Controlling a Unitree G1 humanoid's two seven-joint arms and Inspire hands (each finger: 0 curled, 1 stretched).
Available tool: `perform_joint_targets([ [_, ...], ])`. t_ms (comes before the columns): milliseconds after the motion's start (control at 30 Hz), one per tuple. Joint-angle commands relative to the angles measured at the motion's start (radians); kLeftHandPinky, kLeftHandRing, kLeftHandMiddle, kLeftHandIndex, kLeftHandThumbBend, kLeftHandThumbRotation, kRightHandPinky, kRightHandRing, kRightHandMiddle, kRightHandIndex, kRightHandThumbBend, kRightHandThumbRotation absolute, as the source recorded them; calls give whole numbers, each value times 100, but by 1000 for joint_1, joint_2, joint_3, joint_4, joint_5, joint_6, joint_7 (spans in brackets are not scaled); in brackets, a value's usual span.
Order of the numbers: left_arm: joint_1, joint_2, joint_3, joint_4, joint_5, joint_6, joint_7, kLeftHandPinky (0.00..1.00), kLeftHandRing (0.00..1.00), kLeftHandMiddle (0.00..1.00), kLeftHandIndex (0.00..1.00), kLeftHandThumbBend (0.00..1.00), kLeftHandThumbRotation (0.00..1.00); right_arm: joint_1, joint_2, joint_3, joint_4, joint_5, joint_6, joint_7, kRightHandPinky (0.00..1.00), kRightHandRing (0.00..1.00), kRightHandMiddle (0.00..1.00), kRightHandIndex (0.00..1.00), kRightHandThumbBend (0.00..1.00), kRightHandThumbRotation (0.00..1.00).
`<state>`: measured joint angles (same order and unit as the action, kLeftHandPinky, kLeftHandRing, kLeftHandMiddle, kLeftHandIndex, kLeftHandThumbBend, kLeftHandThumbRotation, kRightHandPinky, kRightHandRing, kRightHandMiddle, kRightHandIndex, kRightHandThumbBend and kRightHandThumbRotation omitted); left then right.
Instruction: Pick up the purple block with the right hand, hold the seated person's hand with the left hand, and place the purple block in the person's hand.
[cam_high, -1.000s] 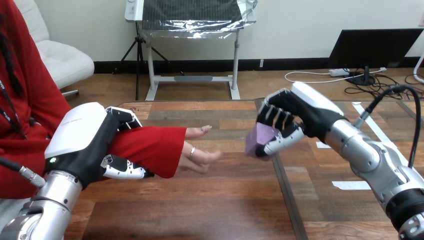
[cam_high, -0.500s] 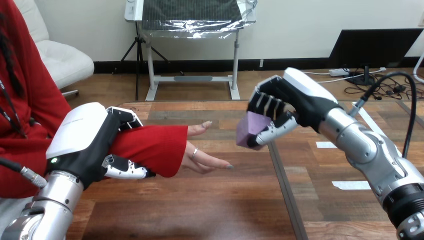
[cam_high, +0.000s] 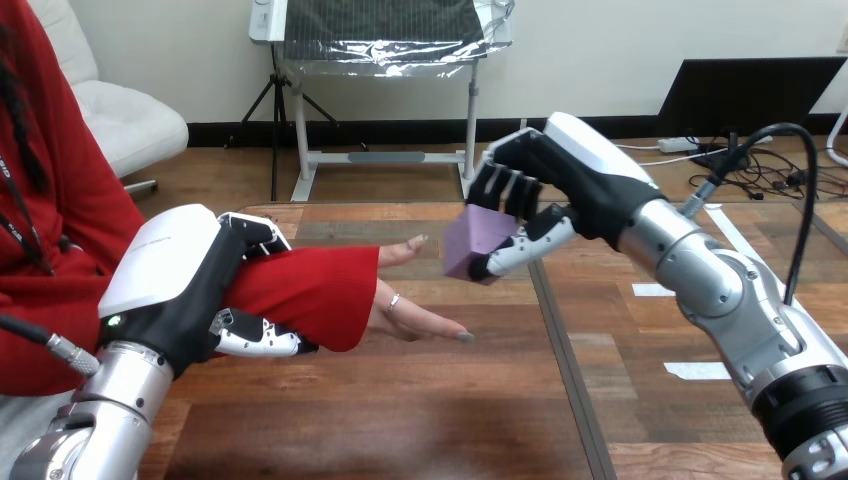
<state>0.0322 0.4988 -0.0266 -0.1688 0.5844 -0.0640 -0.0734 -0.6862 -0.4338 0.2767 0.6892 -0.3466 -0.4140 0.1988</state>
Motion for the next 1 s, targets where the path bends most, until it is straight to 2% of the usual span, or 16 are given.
perform_joint_targets([
  [0,-91,-8,-15,-30,8,-30,18,36,41,44,44,87,0,-1,14,-34,-80,31,10,11,36,39,43,45,77,0],
  [633,-97,-20,-22,-26,27,-22,21,36,40,44,44,86,0,39,34,-26,-208,41,56,61,37,40,44,45,76,0],
  [967,-98,-20,-20,-23,19,-28,24,36,40,44,45,85,0,52,51,-17,-223,44,26,73,34,37,42,45,76,0],
])
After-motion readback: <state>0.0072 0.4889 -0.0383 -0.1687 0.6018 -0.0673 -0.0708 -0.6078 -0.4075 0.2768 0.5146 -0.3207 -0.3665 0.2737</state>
